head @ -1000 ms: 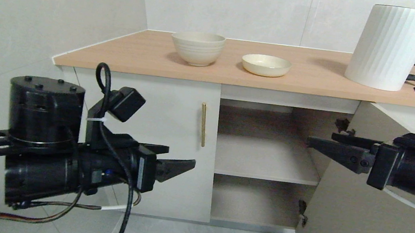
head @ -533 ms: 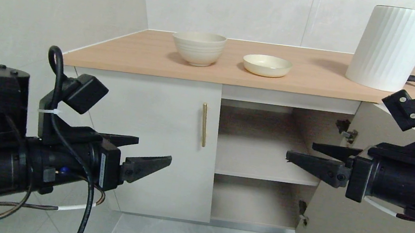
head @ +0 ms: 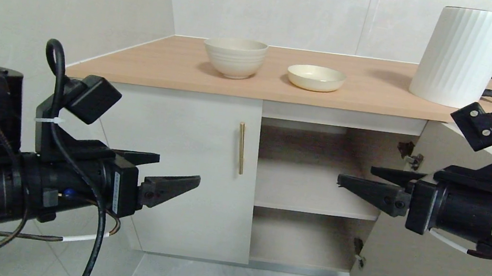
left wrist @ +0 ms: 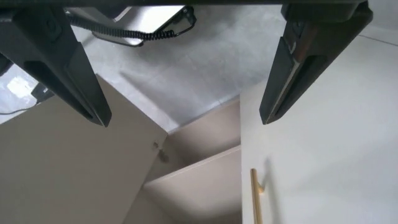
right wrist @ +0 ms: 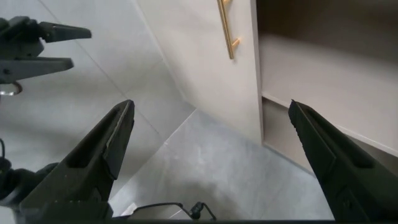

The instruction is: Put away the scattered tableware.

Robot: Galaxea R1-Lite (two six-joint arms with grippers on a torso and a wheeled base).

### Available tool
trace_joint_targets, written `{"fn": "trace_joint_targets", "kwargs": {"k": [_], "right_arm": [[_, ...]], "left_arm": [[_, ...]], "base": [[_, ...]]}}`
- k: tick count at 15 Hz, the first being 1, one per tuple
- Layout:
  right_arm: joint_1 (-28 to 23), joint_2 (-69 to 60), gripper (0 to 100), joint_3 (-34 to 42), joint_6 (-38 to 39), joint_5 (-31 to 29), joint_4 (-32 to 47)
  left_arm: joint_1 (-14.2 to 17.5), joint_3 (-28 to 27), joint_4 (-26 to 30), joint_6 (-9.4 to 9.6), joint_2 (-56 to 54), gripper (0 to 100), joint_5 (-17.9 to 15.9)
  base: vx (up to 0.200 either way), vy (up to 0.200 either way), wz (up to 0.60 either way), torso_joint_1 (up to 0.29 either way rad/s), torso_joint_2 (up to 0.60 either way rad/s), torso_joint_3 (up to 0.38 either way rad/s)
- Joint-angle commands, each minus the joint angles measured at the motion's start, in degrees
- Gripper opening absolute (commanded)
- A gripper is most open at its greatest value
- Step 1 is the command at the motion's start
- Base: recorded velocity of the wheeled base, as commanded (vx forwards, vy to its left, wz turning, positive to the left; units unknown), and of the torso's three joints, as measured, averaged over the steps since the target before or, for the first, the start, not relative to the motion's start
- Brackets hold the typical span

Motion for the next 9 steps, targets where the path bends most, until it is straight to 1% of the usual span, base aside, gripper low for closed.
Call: {"fn": "trace_joint_targets", "kwargs": {"k": [1,5,6,8,9], "right_arm": [[0.0,0.0,100,0.0,0.0,0.0,0.0],[0.0,0.0,100,0.0,0.0,0.0,0.0],[0.0,0.0,100,0.0,0.0,0.0,0.0],[0.0,-0.2,100,0.0,0.0,0.0,-0.1],[-0.1,-0.3,100,0.0,0.0,0.0,-0.1]], "left_arm": [[0.1,0.1,-0.1,0.03,0.2,100,-0.1],[0.1,0.4,-0.1,0.21,0.1,100,-0.1],[0.1,0.4,-0.1,0.47,0.0,100,-0.1],[0.1,0.6,-0.1,1.7,0.0,100,-0.1],[0.1,0.7,-0.1,1.79,0.0,100,-0.1]], "base": [[0.0,0.2,0.0,-0.012,0.0,0.007],[0.0,0.0,0.0,0.0,0.0,0.0],[0.0,0.0,0.0,0.0,0.0,0.0],[0.0,0.0,0.0,0.0,0.0,0.0],[0.0,0.0,0.0,0.0,0.0,0.0]]}}
